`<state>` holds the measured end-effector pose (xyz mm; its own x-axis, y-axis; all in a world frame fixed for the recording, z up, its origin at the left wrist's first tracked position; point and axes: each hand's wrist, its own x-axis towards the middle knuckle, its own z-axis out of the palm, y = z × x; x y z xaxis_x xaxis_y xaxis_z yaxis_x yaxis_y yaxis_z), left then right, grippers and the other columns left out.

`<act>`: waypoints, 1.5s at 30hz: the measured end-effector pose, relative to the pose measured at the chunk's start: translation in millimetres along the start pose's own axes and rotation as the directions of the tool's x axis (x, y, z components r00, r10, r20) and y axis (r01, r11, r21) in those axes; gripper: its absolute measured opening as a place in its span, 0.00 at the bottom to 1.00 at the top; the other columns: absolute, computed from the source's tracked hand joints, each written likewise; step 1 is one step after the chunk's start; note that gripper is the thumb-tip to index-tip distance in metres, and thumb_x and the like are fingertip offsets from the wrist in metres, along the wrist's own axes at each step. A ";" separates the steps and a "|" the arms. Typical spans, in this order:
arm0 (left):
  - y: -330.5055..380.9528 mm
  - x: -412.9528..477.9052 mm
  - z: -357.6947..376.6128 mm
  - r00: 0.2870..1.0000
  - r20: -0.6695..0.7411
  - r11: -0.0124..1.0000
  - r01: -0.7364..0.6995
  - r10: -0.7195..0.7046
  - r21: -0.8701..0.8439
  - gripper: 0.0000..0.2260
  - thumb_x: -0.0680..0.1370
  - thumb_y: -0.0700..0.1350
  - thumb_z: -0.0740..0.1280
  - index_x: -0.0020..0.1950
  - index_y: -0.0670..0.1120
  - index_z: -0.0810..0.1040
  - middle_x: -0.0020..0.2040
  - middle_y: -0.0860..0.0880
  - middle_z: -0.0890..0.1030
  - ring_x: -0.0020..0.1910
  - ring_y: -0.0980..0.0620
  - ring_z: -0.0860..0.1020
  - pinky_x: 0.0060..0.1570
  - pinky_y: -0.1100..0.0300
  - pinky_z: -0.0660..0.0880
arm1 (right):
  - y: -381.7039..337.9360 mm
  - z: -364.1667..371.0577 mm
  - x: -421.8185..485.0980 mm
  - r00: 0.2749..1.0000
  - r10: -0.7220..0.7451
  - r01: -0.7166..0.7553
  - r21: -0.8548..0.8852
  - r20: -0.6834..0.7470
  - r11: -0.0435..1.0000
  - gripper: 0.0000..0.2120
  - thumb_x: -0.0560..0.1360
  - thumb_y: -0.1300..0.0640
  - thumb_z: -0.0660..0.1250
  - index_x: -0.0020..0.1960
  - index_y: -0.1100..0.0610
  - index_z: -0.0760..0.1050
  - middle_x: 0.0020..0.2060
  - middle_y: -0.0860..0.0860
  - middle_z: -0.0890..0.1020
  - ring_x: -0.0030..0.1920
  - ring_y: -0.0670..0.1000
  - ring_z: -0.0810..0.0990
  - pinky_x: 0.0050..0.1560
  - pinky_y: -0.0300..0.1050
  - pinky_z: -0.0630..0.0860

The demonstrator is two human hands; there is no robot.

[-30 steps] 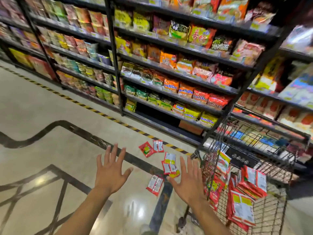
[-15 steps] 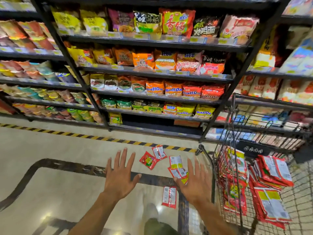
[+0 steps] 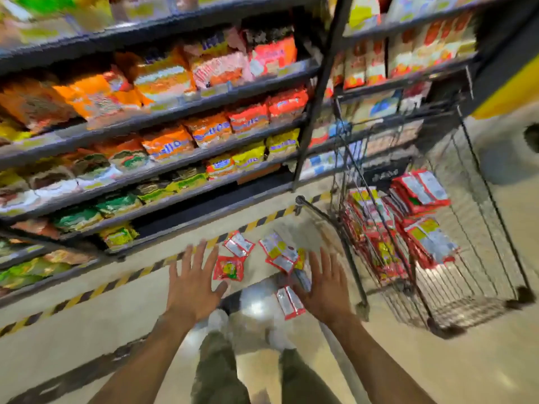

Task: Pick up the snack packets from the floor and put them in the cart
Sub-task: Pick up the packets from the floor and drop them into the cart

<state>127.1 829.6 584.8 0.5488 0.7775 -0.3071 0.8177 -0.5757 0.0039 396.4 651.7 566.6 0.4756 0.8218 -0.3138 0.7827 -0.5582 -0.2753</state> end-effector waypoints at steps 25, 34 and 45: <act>-46.0 262.0 504.6 0.930 0.130 0.938 -0.347 0.344 0.004 0.40 0.75 0.69 0.54 0.81 0.48 0.63 0.80 0.40 0.65 0.78 0.36 0.64 0.72 0.32 0.60 | 120.0 516.4 163.4 0.886 0.416 -0.432 0.040 0.206 0.901 0.48 0.72 0.23 0.50 0.83 0.50 0.52 0.81 0.59 0.63 0.81 0.63 0.61 0.76 0.64 0.62; -82.4 361.2 708.7 0.917 0.242 0.940 -0.338 0.319 0.042 0.42 0.70 0.67 0.72 0.75 0.44 0.66 0.70 0.37 0.74 0.67 0.32 0.74 0.63 0.35 0.70 | 186.7 708.5 216.7 0.810 0.516 -0.541 0.014 0.278 0.841 0.44 0.74 0.32 0.65 0.82 0.53 0.56 0.78 0.60 0.64 0.75 0.67 0.65 0.72 0.69 0.66; -95.0 382.5 752.8 0.932 0.313 0.983 -0.176 0.184 -0.051 0.32 0.68 0.51 0.81 0.67 0.44 0.74 0.62 0.37 0.78 0.63 0.32 0.76 0.69 0.37 0.67 | 205.0 741.0 227.5 0.731 0.638 -0.668 0.065 0.242 0.741 0.57 0.65 0.38 0.81 0.81 0.55 0.53 0.72 0.63 0.67 0.74 0.67 0.66 0.74 0.66 0.61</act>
<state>128.5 991.0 -249.5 0.6070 0.5395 -0.5836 0.7158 -0.6901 0.1066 367.6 639.3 -234.6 0.7500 0.2167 -0.6250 0.2360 -0.9703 -0.0533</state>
